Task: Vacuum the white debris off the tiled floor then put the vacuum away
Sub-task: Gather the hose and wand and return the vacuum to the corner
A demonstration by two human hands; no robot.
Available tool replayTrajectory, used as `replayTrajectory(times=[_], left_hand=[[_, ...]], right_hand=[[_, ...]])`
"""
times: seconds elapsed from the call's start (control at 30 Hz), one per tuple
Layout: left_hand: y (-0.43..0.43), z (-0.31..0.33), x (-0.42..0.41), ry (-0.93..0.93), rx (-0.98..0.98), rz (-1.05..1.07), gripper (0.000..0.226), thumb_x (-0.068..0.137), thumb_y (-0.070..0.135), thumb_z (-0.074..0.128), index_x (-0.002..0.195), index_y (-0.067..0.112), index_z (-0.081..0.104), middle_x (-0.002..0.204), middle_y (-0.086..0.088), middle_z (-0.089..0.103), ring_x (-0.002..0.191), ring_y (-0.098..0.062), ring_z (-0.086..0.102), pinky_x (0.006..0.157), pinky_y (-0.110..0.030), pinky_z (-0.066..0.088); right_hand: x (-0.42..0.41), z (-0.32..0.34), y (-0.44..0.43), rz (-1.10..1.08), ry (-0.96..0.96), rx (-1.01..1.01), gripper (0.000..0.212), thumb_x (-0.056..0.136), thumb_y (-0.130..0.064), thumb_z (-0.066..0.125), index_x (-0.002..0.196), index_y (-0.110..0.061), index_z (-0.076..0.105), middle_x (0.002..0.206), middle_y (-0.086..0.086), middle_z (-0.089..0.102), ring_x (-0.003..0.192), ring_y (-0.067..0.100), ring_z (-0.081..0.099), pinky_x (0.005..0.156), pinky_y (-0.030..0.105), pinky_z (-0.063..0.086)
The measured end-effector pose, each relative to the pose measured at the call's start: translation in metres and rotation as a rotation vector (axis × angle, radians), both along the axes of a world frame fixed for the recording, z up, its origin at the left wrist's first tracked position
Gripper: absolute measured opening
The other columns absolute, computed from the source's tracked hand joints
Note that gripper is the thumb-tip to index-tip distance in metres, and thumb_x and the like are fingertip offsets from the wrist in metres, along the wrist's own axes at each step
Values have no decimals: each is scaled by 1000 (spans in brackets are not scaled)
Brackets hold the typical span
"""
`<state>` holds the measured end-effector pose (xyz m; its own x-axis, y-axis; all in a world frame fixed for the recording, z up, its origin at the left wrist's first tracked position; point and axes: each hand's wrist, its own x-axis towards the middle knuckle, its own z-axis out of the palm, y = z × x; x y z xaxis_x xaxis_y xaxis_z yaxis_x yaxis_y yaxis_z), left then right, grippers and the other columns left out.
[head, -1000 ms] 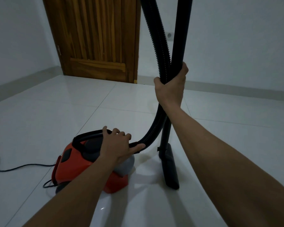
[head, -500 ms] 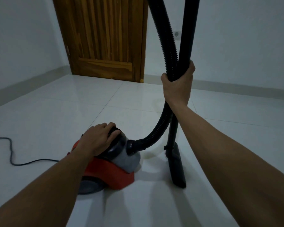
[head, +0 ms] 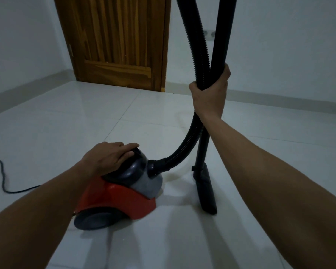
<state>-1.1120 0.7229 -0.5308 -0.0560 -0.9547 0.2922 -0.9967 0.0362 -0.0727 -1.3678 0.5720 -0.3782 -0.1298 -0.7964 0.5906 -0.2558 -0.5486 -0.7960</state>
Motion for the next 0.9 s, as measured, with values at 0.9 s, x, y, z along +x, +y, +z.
replayTrajectory(times=[0.9], left_hand=[[19,-2,-16,13,-88,34,78,88,73,0,149,46,40,104,-3,68,87,-33,68,76,-39,51]], right_hand=[[13,7,-1,-52,78,61,107,73,-19,76,158,-27,11,123,5,49,96,18,57,71,34,53]])
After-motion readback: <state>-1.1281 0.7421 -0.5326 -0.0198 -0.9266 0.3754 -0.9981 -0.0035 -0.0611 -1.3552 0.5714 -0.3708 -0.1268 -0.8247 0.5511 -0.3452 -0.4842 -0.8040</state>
